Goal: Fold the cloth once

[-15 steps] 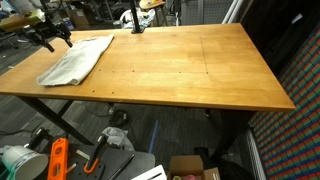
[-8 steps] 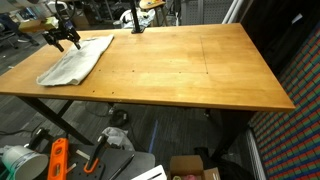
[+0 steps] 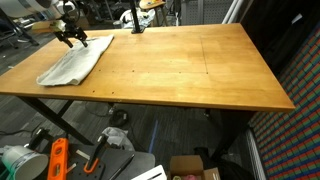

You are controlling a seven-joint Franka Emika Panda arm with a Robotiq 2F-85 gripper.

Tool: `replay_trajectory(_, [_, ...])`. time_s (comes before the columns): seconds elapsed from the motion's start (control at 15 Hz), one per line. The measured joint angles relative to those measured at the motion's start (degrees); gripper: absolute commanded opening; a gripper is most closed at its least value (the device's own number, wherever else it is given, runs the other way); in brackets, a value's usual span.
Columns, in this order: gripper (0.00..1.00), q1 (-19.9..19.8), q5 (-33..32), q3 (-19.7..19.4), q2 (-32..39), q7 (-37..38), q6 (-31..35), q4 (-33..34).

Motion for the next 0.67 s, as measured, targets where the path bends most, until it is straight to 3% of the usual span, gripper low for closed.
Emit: replay_trajectory(0.67, [1.00,0.74,0.76,-2.50,5.93,3.53,-0.47,6.06])
